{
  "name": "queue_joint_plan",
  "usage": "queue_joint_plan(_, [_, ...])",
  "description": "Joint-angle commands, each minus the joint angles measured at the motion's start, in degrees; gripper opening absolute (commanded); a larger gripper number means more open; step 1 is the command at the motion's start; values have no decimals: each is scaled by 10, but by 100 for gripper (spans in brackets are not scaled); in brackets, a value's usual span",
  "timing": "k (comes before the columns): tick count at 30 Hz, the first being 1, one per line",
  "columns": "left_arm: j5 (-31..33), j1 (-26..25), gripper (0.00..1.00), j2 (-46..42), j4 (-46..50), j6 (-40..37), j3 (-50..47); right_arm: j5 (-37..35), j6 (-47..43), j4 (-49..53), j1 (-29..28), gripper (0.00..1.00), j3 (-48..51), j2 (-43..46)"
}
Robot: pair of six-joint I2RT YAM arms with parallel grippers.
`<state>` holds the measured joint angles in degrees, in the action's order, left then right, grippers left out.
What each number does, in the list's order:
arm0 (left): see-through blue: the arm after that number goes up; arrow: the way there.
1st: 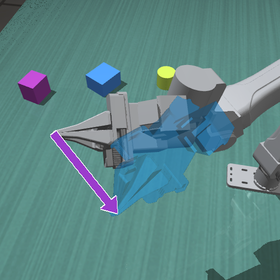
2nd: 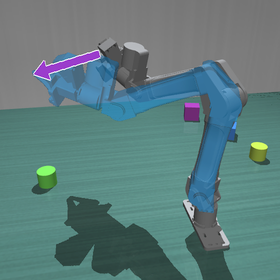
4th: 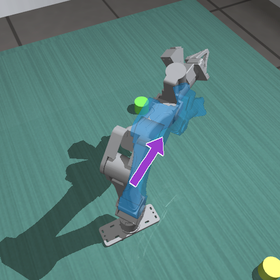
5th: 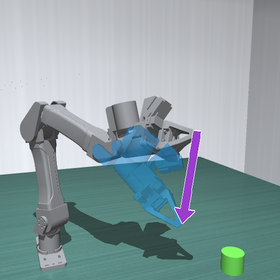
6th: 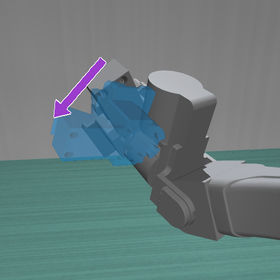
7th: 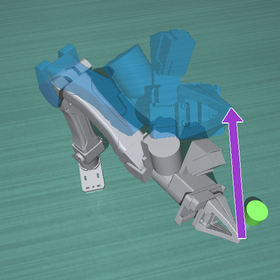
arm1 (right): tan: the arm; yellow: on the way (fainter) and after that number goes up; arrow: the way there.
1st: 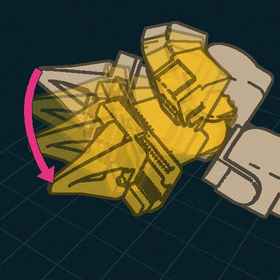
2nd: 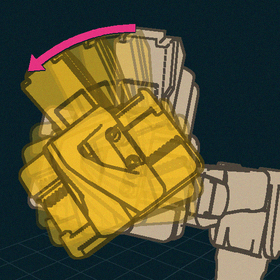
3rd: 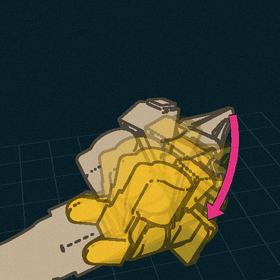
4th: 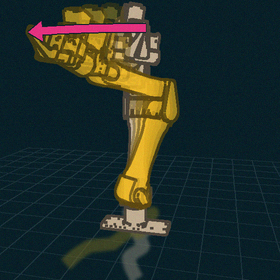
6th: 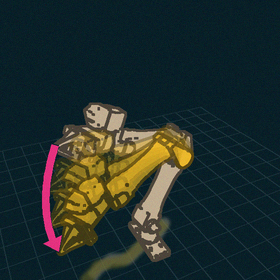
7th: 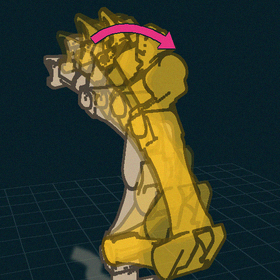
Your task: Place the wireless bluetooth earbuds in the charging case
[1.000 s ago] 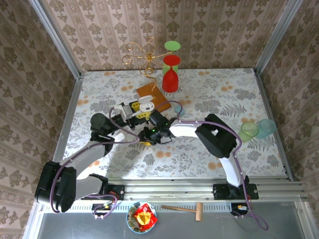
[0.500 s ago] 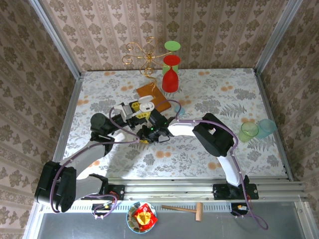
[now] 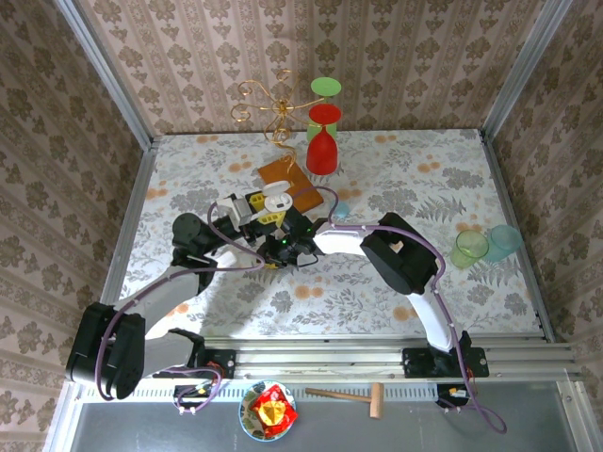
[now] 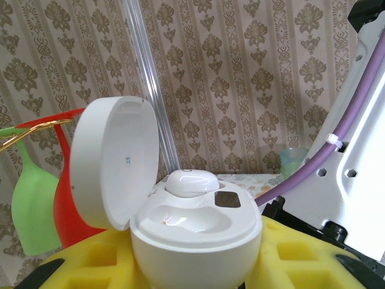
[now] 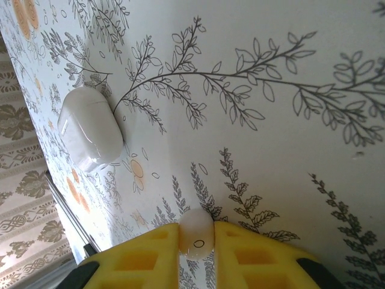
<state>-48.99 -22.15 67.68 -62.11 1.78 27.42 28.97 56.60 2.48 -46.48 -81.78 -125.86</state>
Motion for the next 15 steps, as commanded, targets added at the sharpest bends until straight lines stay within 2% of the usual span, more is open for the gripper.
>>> queue_joint_plan(1, [-1, -2, 27, 1, -10, -10, 12, -20, -17, 28, 4, 17, 2, -5])
queue_joint_plan(9, [0, -2, 27, 1, -8, -11, 12, -55, -36, 36, 18, 18, 51, 74])
queue_joint_plan(15, [-1, -3, 27, 6, -6, -15, 13, -88, -59, 60, 44, 18, 126, 149])
